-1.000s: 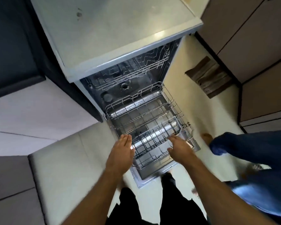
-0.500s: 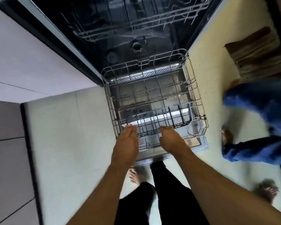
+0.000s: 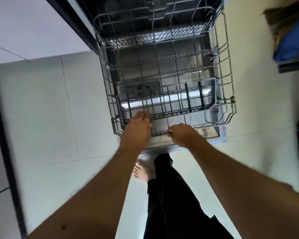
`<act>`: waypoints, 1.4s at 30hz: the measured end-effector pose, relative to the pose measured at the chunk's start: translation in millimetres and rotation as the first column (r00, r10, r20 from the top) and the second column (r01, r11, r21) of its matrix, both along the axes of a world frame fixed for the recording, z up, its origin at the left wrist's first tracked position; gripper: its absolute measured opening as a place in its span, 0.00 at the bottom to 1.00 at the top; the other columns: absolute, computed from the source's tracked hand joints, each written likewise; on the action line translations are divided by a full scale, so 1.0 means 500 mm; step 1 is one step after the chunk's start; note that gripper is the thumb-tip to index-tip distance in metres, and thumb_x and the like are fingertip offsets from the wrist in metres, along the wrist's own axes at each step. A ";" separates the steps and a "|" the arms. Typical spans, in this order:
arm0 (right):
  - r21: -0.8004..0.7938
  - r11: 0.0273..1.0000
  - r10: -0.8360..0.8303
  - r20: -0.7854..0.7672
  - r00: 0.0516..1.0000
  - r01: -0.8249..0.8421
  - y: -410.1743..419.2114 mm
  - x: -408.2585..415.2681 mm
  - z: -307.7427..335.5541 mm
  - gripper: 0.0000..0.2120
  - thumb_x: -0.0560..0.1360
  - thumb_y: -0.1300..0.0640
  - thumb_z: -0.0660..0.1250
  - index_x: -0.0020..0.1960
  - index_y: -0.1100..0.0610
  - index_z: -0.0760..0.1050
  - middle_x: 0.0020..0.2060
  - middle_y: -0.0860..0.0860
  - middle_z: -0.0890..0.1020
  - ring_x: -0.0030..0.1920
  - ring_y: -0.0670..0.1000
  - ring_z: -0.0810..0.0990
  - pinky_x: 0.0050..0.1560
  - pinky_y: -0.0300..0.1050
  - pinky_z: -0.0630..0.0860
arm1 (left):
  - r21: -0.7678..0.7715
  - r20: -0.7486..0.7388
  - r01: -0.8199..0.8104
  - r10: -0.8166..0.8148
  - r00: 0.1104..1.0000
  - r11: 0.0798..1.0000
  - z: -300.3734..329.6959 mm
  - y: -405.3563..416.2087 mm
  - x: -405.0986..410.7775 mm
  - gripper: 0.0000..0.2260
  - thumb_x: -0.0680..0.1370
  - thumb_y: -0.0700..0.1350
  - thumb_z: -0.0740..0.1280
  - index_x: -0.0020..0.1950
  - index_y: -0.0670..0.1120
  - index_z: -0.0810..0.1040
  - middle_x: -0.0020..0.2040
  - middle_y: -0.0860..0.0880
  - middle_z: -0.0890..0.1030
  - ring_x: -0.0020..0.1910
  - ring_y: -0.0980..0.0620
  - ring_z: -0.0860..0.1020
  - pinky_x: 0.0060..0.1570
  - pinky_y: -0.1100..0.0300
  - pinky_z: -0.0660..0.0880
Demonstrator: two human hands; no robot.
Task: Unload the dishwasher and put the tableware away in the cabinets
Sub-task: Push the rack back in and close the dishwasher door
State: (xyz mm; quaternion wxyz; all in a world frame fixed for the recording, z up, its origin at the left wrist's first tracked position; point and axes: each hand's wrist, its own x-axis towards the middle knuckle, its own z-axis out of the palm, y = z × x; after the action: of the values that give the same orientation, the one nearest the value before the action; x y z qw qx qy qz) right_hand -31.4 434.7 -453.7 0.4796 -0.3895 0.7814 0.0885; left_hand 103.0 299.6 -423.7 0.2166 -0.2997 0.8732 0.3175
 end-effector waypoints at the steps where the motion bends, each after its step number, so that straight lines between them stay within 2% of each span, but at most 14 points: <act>1: -0.012 1.000 0.015 0.012 1.000 -0.015 -0.001 -0.002 -0.002 0.14 0.81 0.48 0.60 0.61 0.51 0.78 0.55 0.55 0.82 0.56 0.58 0.79 0.57 0.50 0.76 | 0.006 0.009 0.013 -0.013 1.000 1.000 -0.010 0.007 0.005 0.23 0.85 0.45 0.51 0.80 0.43 0.55 0.80 0.45 0.57 0.79 0.49 0.52 0.78 0.49 0.52; 3: -0.046 0.999 0.025 0.033 0.999 -0.023 0.005 -0.005 -0.005 0.14 0.81 0.47 0.60 0.59 0.51 0.79 0.53 0.55 0.83 0.54 0.58 0.80 0.55 0.52 0.76 | 0.011 0.020 0.037 -0.038 0.999 0.999 -0.028 0.027 0.018 0.23 0.85 0.45 0.51 0.79 0.43 0.56 0.79 0.45 0.58 0.79 0.49 0.53 0.77 0.48 0.54; 7: -0.125 0.991 -0.037 0.072 0.997 0.045 0.020 -0.007 -0.013 0.11 0.80 0.56 0.62 0.57 0.50 0.81 0.51 0.53 0.84 0.50 0.56 0.81 0.51 0.49 0.78 | 0.003 -0.026 0.078 -0.078 0.997 0.997 -0.045 0.065 0.034 0.21 0.85 0.41 0.52 0.78 0.42 0.60 0.78 0.44 0.62 0.78 0.48 0.56 0.76 0.58 0.50; 9: -0.172 0.981 -0.079 0.081 0.994 0.092 0.026 -0.009 -0.019 0.12 0.78 0.60 0.62 0.55 0.50 0.82 0.49 0.52 0.85 0.49 0.55 0.81 0.50 0.47 0.78 | 0.016 -0.037 0.102 -0.101 0.994 0.995 -0.057 0.081 0.033 0.19 0.84 0.41 0.55 0.75 0.43 0.66 0.75 0.45 0.68 0.75 0.47 0.63 0.73 0.58 0.57; 11: -0.221 0.969 -0.101 0.067 0.993 0.113 0.031 -0.007 -0.028 0.12 0.77 0.60 0.62 0.54 0.52 0.82 0.47 0.53 0.85 0.49 0.55 0.81 0.50 0.46 0.77 | 0.046 -0.042 0.073 -0.071 0.997 0.996 -0.066 0.092 0.023 0.13 0.84 0.43 0.58 0.67 0.47 0.75 0.63 0.46 0.78 0.63 0.46 0.75 0.63 0.54 0.71; 14: -0.323 0.944 -0.074 0.001 0.997 0.071 0.035 -0.003 -0.049 0.10 0.76 0.60 0.63 0.52 0.55 0.82 0.46 0.54 0.85 0.48 0.56 0.81 0.52 0.48 0.75 | 0.042 -0.073 0.042 -0.039 0.997 0.998 -0.073 0.103 0.000 0.11 0.84 0.47 0.59 0.61 0.51 0.78 0.50 0.47 0.82 0.49 0.45 0.81 0.50 0.51 0.77; 18: -0.414 0.906 -0.098 -0.013 0.995 0.084 0.007 -0.033 -0.058 0.09 0.76 0.61 0.65 0.50 0.56 0.83 0.44 0.53 0.85 0.47 0.55 0.82 0.50 0.45 0.74 | 0.055 -0.103 -0.144 0.149 0.984 0.988 -0.087 0.087 -0.043 0.11 0.83 0.50 0.60 0.59 0.53 0.81 0.49 0.48 0.85 0.47 0.46 0.82 0.51 0.51 0.78; 23: -0.434 0.897 -0.099 -0.007 0.995 0.086 -0.080 -0.099 -0.050 0.10 0.78 0.60 0.63 0.52 0.54 0.83 0.48 0.50 0.85 0.50 0.52 0.80 0.52 0.43 0.70 | 0.097 -0.091 -0.345 0.353 0.931 0.934 -0.100 0.014 -0.109 0.10 0.83 0.52 0.59 0.54 0.59 0.81 0.49 0.53 0.85 0.46 0.51 0.82 0.49 0.58 0.78; 26: -0.431 0.897 -0.120 -0.017 0.993 0.101 -0.135 -0.143 -0.050 0.10 0.78 0.60 0.63 0.51 0.54 0.83 0.47 0.51 0.85 0.50 0.53 0.80 0.52 0.44 0.72 | 0.048 -0.091 -0.345 0.348 0.933 0.938 -0.091 -0.034 -0.157 0.11 0.83 0.49 0.59 0.55 0.56 0.81 0.50 0.49 0.84 0.49 0.47 0.82 0.51 0.55 0.78; 30: -0.432 0.901 -0.082 -0.073 0.994 0.043 -0.220 -0.206 -0.039 0.10 0.77 0.63 0.63 0.50 0.56 0.82 0.46 0.55 0.84 0.49 0.56 0.81 0.50 0.46 0.73 | 0.006 -0.187 -0.345 0.340 0.922 0.938 -0.094 -0.108 -0.220 0.11 0.82 0.44 0.60 0.52 0.49 0.83 0.46 0.44 0.85 0.47 0.41 0.82 0.48 0.50 0.78; 34: -0.432 0.902 -0.029 -0.107 0.994 -0.020 -0.301 -0.271 -0.022 0.13 0.76 0.64 0.64 0.56 0.54 0.82 0.50 0.54 0.84 0.51 0.55 0.81 0.47 0.38 0.68 | -0.033 -0.220 -0.407 0.390 0.894 0.913 -0.097 -0.175 -0.286 0.10 0.81 0.43 0.60 0.52 0.49 0.82 0.45 0.43 0.84 0.46 0.42 0.82 0.48 0.50 0.79; 37: -0.489 0.869 -0.018 -0.193 0.981 -0.080 -0.338 -0.319 -0.016 0.13 0.76 0.62 0.65 0.57 0.53 0.82 0.51 0.54 0.85 0.52 0.55 0.81 0.54 0.44 0.73 | -0.017 -0.229 -0.468 0.452 0.862 0.883 -0.108 -0.222 -0.333 0.10 0.80 0.46 0.61 0.52 0.50 0.82 0.46 0.44 0.84 0.47 0.43 0.82 0.50 0.50 0.79; 40: -0.547 0.835 -0.106 -0.276 0.955 -0.065 -0.364 -0.373 -0.021 0.10 0.77 0.58 0.64 0.54 0.53 0.83 0.47 0.55 0.85 0.49 0.57 0.82 0.52 0.47 0.77 | 0.020 -0.264 -0.531 0.517 0.814 0.847 -0.124 -0.269 -0.376 0.11 0.79 0.48 0.60 0.50 0.51 0.83 0.46 0.45 0.85 0.45 0.44 0.83 0.49 0.50 0.80; 42: -0.563 0.823 -0.130 -0.314 0.941 -0.074 -0.383 -0.406 -0.027 0.10 0.77 0.58 0.65 0.55 0.53 0.83 0.49 0.56 0.85 0.51 0.58 0.82 0.54 0.49 0.77 | 0.017 -0.287 -0.543 0.525 0.801 0.839 -0.133 -0.304 -0.404 0.10 0.79 0.46 0.62 0.50 0.51 0.83 0.47 0.46 0.85 0.46 0.46 0.83 0.50 0.52 0.80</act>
State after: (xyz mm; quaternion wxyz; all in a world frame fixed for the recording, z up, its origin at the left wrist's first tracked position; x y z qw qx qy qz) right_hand -234.3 243.1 -467.4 0.2018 -0.4814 0.8483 -0.0894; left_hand -99.0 147.6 -490.3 -0.0175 -0.4921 0.7850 0.3759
